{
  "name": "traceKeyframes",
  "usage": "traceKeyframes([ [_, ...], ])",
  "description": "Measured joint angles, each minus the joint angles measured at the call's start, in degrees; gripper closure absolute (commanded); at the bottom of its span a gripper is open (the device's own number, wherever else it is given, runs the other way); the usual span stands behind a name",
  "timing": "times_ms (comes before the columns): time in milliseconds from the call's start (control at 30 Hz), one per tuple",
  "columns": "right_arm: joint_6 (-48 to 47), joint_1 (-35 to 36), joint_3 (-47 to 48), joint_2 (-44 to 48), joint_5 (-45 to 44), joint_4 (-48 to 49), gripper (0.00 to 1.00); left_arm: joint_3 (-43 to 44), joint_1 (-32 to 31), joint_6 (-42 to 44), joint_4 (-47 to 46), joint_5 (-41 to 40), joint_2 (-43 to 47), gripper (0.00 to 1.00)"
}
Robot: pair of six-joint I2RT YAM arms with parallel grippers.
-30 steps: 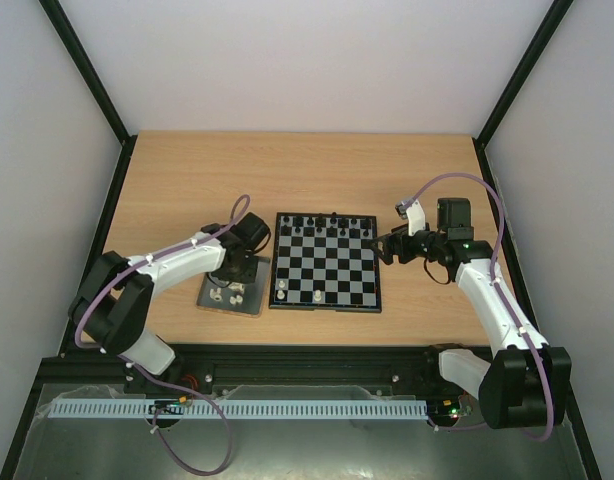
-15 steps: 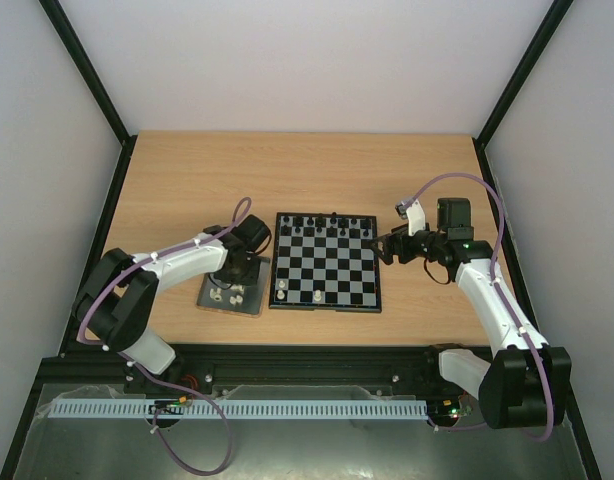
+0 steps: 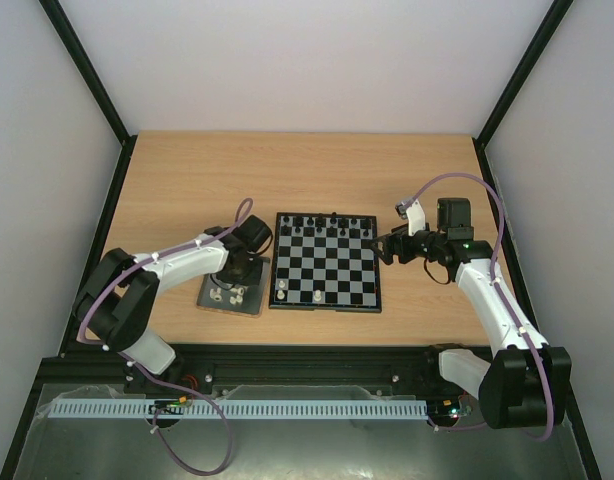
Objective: Set up the chess pieces on the board
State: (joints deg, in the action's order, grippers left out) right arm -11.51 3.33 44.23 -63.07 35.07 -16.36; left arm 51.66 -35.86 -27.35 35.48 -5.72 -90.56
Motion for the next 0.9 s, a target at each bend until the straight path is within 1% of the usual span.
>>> traceKeyframes([
  [233, 0.0, 0.0, 0.0, -0.2, 0.0, 0.0, 0.07, 0.0, -0.4, 0.2, 0.2, 0.1, 0.7, 0.98],
  [433, 0.0, 0.0, 0.0, -0.4, 0.0, 0.0, 0.07, 2.6, -1.9, 1.4, 3.0, 0.4, 4.6, 0.97],
  [533, 0.0, 0.0, 0.0, -0.4, 0.0, 0.0, 0.07, 5.3, -4.3, 2.0, 3.7, 1.1, 7.0, 0.98],
  [667, 0.0, 0.0, 0.0, -0.4, 0.0, 0.0, 0.07, 9.6, -9.7, 2.6, 3.9, 2.8, 8.2, 0.98],
  [767, 0.0, 0.0, 0.0, -0.4, 0.0, 0.0, 0.07, 11.3, -13.1, 2.8, 4.0, 3.6, 7.6, 0.98],
  [900, 0.0, 0.0, 0.0, -0.4, 0.0, 0.0, 0.07, 12.5, -16.2, 2.8, 4.1, 3.8, 4.7, 0.98],
])
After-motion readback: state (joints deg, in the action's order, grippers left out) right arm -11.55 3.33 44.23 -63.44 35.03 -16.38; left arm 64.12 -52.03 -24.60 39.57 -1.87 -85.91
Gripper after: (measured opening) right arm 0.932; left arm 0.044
